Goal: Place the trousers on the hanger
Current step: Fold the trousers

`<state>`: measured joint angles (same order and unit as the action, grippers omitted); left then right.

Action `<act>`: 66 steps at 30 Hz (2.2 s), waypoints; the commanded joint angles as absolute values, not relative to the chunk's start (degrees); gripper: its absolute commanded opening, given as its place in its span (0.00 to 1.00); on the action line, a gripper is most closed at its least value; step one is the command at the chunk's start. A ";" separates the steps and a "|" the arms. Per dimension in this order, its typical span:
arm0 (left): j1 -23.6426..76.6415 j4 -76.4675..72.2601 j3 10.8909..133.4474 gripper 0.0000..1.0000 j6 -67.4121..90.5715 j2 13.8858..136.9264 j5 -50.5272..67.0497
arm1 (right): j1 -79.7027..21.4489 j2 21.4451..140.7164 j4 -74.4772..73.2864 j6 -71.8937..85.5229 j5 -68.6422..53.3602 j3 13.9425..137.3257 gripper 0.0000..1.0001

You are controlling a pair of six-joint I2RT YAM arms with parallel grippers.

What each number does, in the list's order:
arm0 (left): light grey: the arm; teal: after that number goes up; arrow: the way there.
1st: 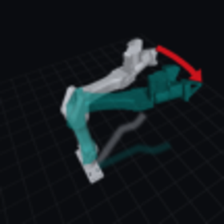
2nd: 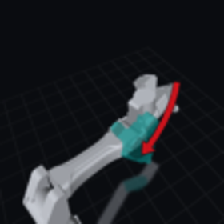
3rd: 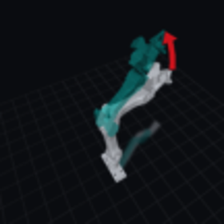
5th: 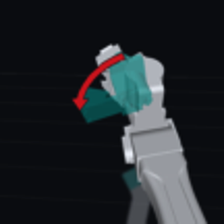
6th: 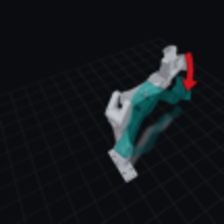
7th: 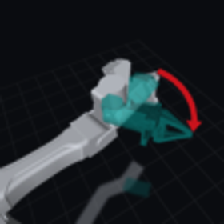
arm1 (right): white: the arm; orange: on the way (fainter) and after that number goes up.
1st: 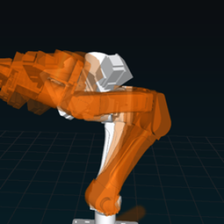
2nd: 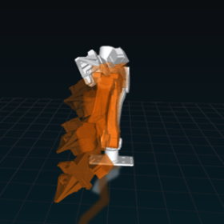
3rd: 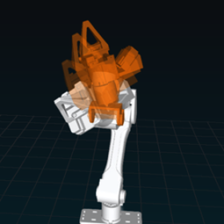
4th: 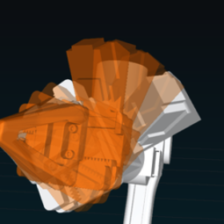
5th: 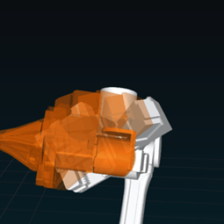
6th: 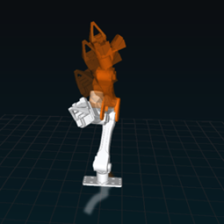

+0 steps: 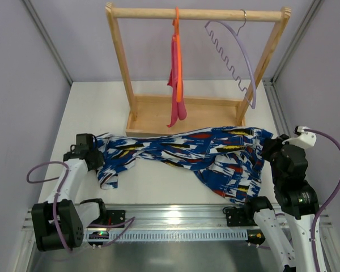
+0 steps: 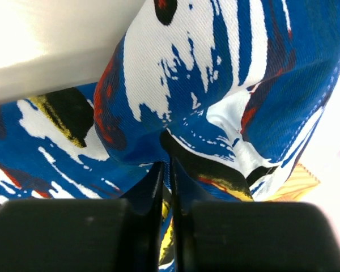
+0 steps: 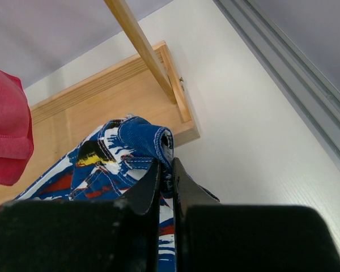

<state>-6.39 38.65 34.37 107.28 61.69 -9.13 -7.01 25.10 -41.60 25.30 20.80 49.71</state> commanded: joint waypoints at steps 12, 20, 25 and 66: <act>-6.50 48.93 52.54 0.00 89.40 57.22 -24.15 | -6.86 28.21 -44.20 22.94 27.86 58.43 0.04; -6.50 57.91 65.63 0.00 80.60 51.25 -33.39 | -6.85 27.77 -49.74 23.73 33.30 65.38 0.04; -6.42 62.04 73.29 0.00 72.45 50.54 -37.35 | -6.77 27.95 -53.61 23.99 38.66 72.15 0.04; -6.94 43.59 98.41 0.00 37.89 111.26 -8.79 | 9.93 75.13 -18.55 24.26 31.38 61.34 0.04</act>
